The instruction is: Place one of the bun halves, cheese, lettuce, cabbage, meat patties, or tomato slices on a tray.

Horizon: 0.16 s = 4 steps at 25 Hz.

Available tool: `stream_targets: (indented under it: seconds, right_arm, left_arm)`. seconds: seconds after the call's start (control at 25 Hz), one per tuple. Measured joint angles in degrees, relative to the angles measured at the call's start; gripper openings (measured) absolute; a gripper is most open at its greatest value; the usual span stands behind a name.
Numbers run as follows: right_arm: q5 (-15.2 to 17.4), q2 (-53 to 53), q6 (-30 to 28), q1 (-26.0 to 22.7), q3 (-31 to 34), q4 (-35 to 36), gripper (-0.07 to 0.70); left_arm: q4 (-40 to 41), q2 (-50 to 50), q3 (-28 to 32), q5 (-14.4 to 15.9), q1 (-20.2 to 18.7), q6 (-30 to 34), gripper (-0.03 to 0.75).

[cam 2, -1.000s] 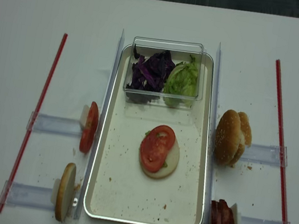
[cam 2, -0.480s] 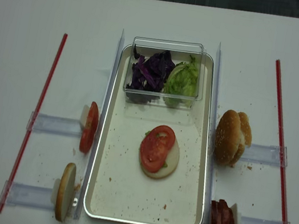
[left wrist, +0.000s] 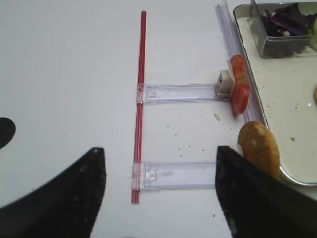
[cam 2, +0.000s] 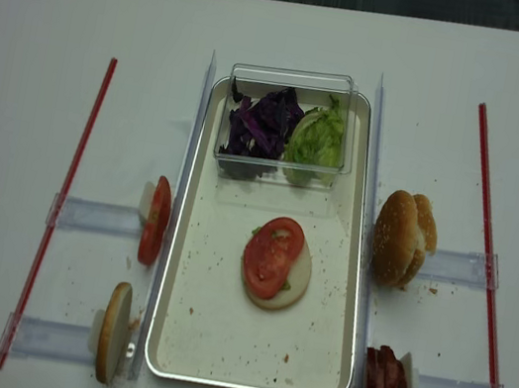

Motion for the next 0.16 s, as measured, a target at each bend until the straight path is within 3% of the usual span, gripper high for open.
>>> stream_targets:
  seconds: [0.16]
  right_arm:
    - [0.0,0.0,0.0,0.0,0.0,0.0,0.679]
  left_arm:
    - [0.0,0.0,0.0,0.0,0.0,0.0,0.438]
